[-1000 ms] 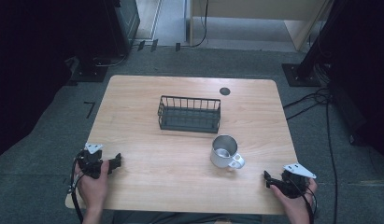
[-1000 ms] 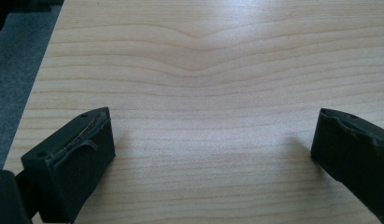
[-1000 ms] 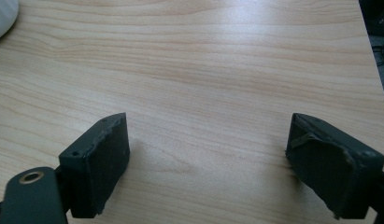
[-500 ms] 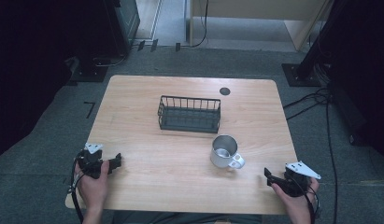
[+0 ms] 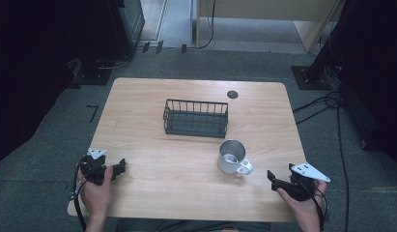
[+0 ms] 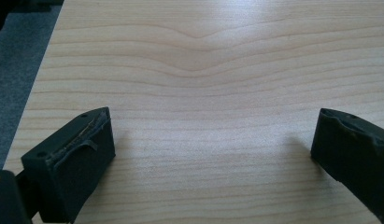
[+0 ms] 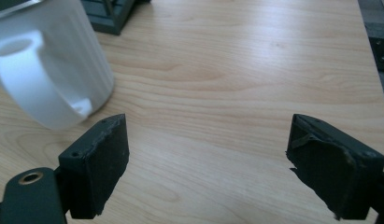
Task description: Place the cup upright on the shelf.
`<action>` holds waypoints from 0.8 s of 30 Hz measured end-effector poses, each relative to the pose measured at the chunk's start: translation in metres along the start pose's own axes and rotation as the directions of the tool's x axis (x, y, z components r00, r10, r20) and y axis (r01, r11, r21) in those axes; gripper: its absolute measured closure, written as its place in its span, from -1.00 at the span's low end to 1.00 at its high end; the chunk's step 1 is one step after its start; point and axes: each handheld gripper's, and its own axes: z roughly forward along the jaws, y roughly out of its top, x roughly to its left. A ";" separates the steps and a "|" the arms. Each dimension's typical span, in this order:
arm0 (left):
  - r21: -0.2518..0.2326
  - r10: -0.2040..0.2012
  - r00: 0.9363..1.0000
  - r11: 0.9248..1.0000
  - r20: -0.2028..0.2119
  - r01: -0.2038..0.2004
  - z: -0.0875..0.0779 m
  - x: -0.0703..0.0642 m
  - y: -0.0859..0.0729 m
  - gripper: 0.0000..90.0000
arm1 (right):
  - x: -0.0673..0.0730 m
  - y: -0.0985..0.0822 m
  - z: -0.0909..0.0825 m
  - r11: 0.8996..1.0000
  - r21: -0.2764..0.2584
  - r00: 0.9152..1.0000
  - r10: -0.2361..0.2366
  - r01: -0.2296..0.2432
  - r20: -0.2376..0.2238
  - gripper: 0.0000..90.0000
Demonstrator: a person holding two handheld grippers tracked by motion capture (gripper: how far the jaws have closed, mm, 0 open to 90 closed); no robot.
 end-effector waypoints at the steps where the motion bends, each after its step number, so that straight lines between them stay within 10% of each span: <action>1: 0.000 0.000 1.000 1.000 0.000 0.000 0.000 0.000 0.000 -1.00 | 0.002 0.002 0.000 1.000 -0.003 1.000 -0.001 0.001 -0.007 -0.72; 24: 0.000 0.000 1.000 1.000 0.000 0.000 0.000 0.000 0.000 -1.00 | 0.037 0.023 -0.002 0.996 -0.028 0.988 -0.086 0.084 -0.125 -0.68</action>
